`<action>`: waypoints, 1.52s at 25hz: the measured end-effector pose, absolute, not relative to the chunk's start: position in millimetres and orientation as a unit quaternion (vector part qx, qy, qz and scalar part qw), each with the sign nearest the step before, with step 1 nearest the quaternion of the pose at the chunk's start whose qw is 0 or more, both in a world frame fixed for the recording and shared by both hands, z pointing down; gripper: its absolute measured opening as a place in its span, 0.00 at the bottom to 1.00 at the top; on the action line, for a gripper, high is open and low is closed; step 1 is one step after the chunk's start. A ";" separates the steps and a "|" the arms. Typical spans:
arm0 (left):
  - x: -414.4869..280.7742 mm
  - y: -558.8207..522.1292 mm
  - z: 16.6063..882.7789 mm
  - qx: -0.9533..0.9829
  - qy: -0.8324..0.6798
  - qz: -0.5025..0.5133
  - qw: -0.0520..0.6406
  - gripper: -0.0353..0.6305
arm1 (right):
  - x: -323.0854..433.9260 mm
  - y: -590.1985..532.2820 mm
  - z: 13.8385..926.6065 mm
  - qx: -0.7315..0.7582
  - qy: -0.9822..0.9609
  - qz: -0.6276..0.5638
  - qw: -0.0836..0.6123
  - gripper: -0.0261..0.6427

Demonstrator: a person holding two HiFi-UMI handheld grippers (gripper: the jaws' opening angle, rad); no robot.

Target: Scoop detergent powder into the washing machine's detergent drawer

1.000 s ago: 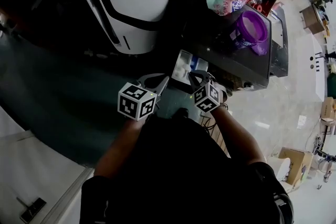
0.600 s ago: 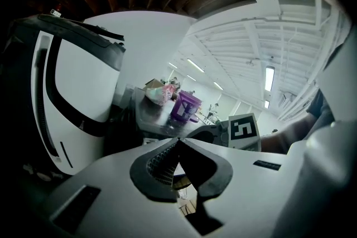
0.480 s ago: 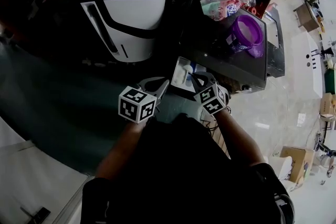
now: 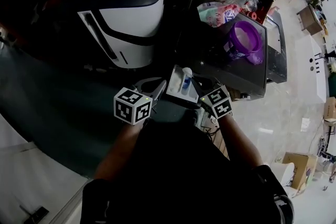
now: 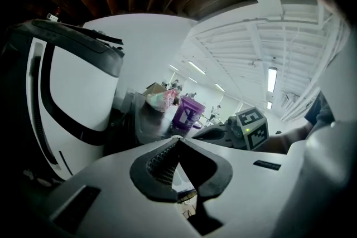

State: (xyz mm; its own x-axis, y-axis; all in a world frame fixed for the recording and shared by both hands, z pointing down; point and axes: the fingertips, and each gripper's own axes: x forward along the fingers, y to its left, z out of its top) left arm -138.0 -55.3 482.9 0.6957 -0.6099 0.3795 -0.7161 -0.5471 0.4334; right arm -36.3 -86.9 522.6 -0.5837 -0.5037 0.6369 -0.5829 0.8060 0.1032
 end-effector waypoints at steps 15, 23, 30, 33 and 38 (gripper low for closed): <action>-32.0 -155.9 437.0 0.870 -0.416 0.080 0.253 0.07 | 87.1 -160.8 434.1 0.288 -0.932 0.091 0.200 0.07; 5.0 -186.8 422.0 0.866 -0.428 0.083 0.244 0.06 | 138.1 -192.1 409.3 0.286 -0.940 0.107 0.154 0.07; 28.9 -193.4 413.0 0.864 -0.437 0.085 0.237 0.06 | 177.7 -209.2 390.9 0.296 -0.942 0.096 0.126 0.07; 39.3 -195.1 410.4 0.862 -0.440 0.084 0.235 0.06 | 194.3 -215.6 384.9 0.300 -0.942 0.097 0.114 0.07; 55.6 -192.5 410.2 0.859 -0.446 0.081 0.238 0.07 | 218.2 -222.3 379.0 0.303 -0.942 0.116 0.087 0.07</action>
State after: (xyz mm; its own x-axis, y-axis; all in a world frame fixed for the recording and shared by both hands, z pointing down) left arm 55.6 -192.5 410.2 0.5887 -0.7277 0.3519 -0.8051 -0.4887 0.3362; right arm 218.2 -222.3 379.0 -0.8017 -0.5498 0.2344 -0.5904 0.7898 -0.1664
